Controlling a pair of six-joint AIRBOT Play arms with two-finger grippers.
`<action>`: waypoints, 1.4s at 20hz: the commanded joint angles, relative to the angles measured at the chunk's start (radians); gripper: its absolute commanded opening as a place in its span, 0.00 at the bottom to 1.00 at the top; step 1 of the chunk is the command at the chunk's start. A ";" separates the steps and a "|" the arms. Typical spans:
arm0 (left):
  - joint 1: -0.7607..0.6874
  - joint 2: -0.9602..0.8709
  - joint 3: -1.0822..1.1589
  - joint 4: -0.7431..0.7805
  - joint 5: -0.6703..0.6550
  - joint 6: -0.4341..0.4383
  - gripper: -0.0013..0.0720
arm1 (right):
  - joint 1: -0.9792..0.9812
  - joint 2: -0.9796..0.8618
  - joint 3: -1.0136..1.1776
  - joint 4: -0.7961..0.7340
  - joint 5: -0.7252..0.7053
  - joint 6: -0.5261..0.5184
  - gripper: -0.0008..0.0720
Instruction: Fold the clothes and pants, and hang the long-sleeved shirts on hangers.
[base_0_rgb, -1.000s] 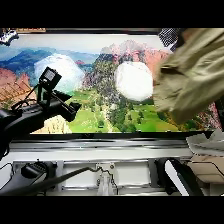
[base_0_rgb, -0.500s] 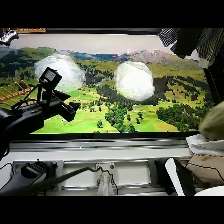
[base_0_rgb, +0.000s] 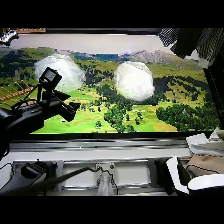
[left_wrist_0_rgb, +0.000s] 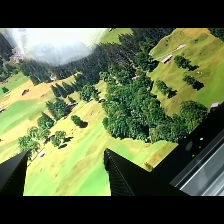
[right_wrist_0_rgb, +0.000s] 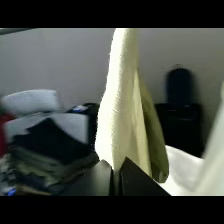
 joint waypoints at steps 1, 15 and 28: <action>0.000 -0.001 0.000 0.000 0.000 0.000 0.69 | -0.092 -0.017 0.003 0.008 0.022 0.044 0.04; 0.000 -0.001 0.000 0.000 0.000 0.000 0.69 | -0.150 -0.058 0.004 0.001 -0.021 0.032 0.76; 0.000 -0.001 0.000 0.000 0.000 0.000 0.69 | 0.153 -0.052 -0.003 1.014 0.010 -0.372 0.71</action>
